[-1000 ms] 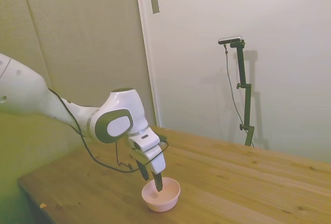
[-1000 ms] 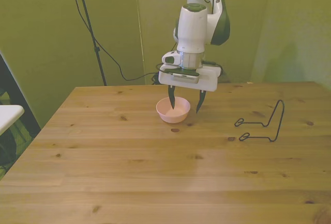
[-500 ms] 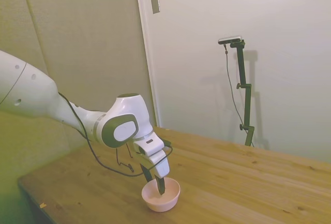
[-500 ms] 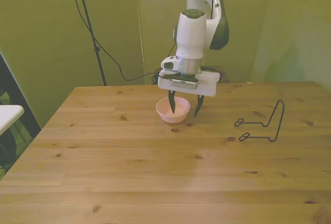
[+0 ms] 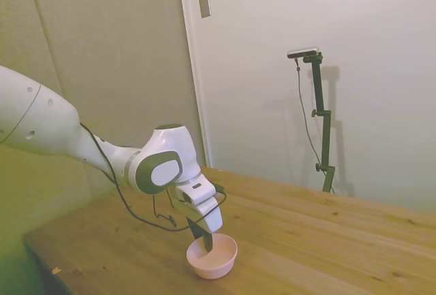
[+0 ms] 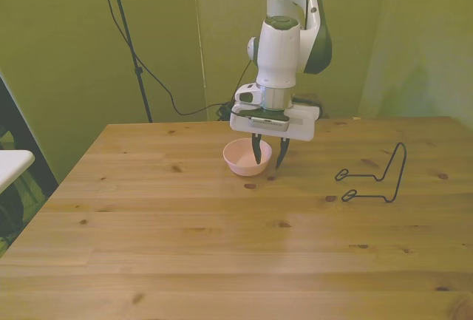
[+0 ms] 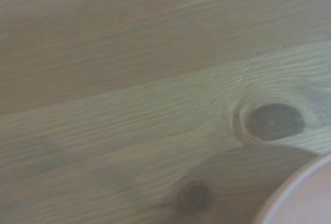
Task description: Load the bowl
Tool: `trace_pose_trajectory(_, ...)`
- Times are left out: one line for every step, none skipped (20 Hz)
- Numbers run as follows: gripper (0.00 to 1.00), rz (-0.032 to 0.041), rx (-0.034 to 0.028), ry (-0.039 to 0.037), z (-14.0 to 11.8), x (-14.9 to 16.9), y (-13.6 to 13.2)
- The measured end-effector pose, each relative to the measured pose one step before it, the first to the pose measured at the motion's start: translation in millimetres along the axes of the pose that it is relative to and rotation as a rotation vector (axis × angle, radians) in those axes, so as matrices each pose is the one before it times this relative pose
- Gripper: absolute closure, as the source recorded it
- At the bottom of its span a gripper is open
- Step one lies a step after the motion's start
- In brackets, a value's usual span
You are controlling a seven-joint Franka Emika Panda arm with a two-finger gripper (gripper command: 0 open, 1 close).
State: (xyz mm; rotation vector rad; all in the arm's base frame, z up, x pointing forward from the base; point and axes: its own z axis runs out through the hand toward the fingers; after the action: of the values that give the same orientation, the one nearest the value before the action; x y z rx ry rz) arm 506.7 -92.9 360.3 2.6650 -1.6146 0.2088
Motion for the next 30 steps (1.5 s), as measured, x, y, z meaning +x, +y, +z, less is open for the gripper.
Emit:
trace_pose_trajectory(1.0, 0.00017, 0.00332, -0.00016, 1.07, -0.34, -0.91)
trace_pose_trajectory(1.0, 0.00033, 0.00236, -0.00144, 1.22, -0.42, -0.79)
trace_pose_trajectory(1.0, 0.00034, 0.00124, -0.00313, 1.11, -0.56, -0.72)
trace_pose_trajectory(1.0, -0.0001, 0.00072, -0.00254, 0.77, -0.54, -0.61)
trace_pose_trajectory(1.0, -0.00081, 0.00116, -0.00244, 0.48, -0.48, -0.5)
trace_pose_trajectory(1.0, -0.00073, 0.00339, -0.00474, 0.12, -0.8, -0.69)
trace_pose_trajectory(1.0, -0.0015, 0.00624, -0.00631, -0.49, -0.63, -0.97)
trace_pose_trajectory(1.0, -0.0049, 0.00671, -0.00328, -1.44, -0.04, -1.42)
trace_pose_trajectory(1.0, -0.00794, 0.00851, -0.00133, -2.57, 0.54, -1.5)
trace_pose_trajectory(1.0, -0.00375, 0.01096, -0.00308, -3.22, 0.84, -1.15)
trace_pose_trajectory(1.0, -0.00806, 0.01412, -0.00692, -3.21, 0.63, -0.79)
trace_pose_trajectory(1.0, -0.00908, 0.02064, -0.01258, -3.76, 0.79, -0.45)
trace_pose_trajectory(1.0, -0.01042, 0.02197, -0.0116, -4.75, 1.45, 0.2)
trace_pose_trajectory(1.0, -0.00859, 0.02185, -0.01059, -5.58, 1.99, 1.1)
trace_pose_trajectory(1.0, -0.01079, 0.02524, -0.0126, -7.1, 2.41, 1.58)
trace_pose_trajectory(1.0, -0.01356, 0.02623, -0.01652, -8.92, 2.02, 2.21)
trace_pose_trajectory(1.0, -0.01376, 0.02544, -0.01381, -11.66, 1.54, 2.31)
trace_pose_trajectory(1.0, -0.01387, 0.02342, -0.0129, -14.45, 0.66, 2.14)
trace_pose_trajectory(1.0, -0.01194, 0.02454, -0.00968, -16.9, 0.13, 1.45)
trace_pose_trajectory(1.0, -0.00984, 0.02097, -0.00486, -17.39, -0.24, 0.12)
trace_pose_trajectory(1.0, -0.00657, 0.02384, -0.00884, -16.35, -1.07, -1.34)
trace_pose_trajectory(1.0, -0.00556, 0.01937, -0.00513, -14.09, -1.1, -3.71)
trace_pose_trajectory(1.0, -0.00217, 0.0182, -0.00512, -10.48, -1.24, -6.14)
trace_pose_trajectory(1.0, -0.00687, 0.01402, -0.00577, -6.78, -1.75, -8.51)
trace_pose_trajectory(1.0, -0.03189, 0.00476, -0.01159, 1.38, -0.84, -25.94)
trace_pose_trajectory(1.0, 0.00041, 0.00247, 0.00104, -0.87, 0.55, -0.78)
trace_pose_trajectory(1.0, 0.0034, 0.00733, -0.00173, -0.8, 0.3, -1.36)
trace_pose_trajectory(1.0, 0.0057, 0.01151, -0.00474, -0.54, -0.09, -1.98)
trace_pose_trajectory(1.0, 0.00351, 0.01171, -0.00513, -0.27, -0.44, -2.99)
trace_pose_trajectory(1.0, 0.00281, 0.01589, -0.00837, 0.11, -1.46, -4.66)
